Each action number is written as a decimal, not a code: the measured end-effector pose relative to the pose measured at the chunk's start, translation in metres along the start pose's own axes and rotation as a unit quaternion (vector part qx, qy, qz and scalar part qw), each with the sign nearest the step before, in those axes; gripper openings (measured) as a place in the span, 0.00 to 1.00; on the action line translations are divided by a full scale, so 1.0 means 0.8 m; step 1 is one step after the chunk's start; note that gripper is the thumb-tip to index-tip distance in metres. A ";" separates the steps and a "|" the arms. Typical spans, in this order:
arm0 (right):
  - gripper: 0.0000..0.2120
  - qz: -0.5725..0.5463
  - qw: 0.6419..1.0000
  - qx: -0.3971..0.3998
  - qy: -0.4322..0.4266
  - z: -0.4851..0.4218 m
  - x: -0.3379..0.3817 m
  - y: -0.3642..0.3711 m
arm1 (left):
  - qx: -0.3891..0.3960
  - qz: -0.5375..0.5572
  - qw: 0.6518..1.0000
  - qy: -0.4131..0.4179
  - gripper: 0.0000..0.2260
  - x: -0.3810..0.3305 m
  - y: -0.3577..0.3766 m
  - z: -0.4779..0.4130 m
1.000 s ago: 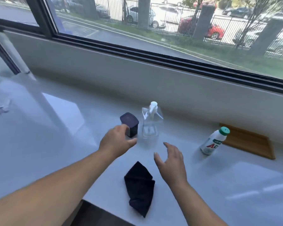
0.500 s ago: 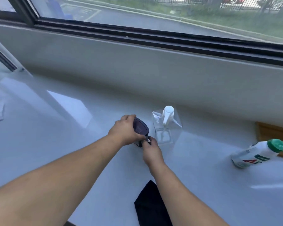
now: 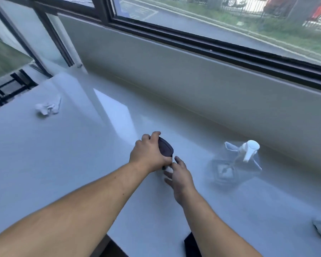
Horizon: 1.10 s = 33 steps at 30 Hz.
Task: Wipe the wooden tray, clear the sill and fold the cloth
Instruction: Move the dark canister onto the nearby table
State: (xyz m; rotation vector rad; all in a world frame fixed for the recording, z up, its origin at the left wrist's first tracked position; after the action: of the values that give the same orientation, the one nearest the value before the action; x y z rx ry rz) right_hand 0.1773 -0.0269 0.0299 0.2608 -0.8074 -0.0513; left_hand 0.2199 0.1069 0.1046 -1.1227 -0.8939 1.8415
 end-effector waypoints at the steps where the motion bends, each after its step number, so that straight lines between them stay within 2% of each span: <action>1: 0.29 0.006 1.000 0.016 0.003 0.000 -0.004 0.028 | -0.007 0.007 1.000 -0.020 0.46 0.028 -0.016 0.008; 9: 0.25 0.063 0.982 0.165 0.067 0.029 -0.114 0.365 | -0.105 0.057 0.977 -0.176 0.46 0.375 -0.147 0.150; 10: 0.25 0.065 0.980 0.170 0.079 0.032 -0.124 0.381 | -0.108 0.059 0.974 -0.189 0.46 0.396 -0.152 0.160; 12: 0.25 0.117 0.962 0.218 0.114 0.075 -0.209 0.547 | -0.140 0.101 0.946 -0.274 0.46 0.566 -0.189 0.253; 14: 0.25 0.103 0.959 0.234 0.122 0.079 -0.222 0.569 | -0.140 0.092 0.944 -0.283 0.47 0.587 -0.195 0.265; 15: 0.25 0.112 0.951 0.258 0.129 0.093 -0.241 0.608 | -0.149 0.098 0.937 -0.300 0.47 0.622 -0.203 0.291; 20: 0.25 0.211 0.903 0.332 0.174 0.172 -0.398 0.820 | -0.199 0.144 0.875 -0.417 0.47 0.857 -0.226 0.456; 25: 0.22 0.277 0.862 0.372 0.207 0.229 -0.512 0.924 | -0.216 0.181 0.829 -0.484 0.48 0.978 -0.204 0.570; 28: 0.12 0.306 0.844 0.386 0.213 0.254 -0.555 0.953 | -0.215 0.197 0.811 -0.507 0.48 1.019 -0.185 0.609; 30: 0.07 0.320 0.838 0.384 0.219 0.259 -0.580 0.963 | -0.211 0.202 0.803 -0.519 0.48 1.037 -0.172 0.625; 33: 0.07 0.322 0.838 0.376 0.229 0.258 -0.605 0.970 | -0.203 0.212 0.797 -0.528 0.47 1.054 -0.156 0.638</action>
State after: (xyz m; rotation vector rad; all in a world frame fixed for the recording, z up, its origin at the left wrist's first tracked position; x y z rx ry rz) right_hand -0.3482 0.7493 0.0181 0.6996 -0.3618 0.9578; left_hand -0.4703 0.8219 0.0881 -0.4216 -1.8403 2.7973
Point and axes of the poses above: each hand's wrist, its own z-axis away from the middle knuckle, its own y-axis out of the palm, x = y × z, the point moved 5 cm from there along -z, towards the middle knuckle, and after that the axes turned 6 degrees about x, right-handed, at the moved point
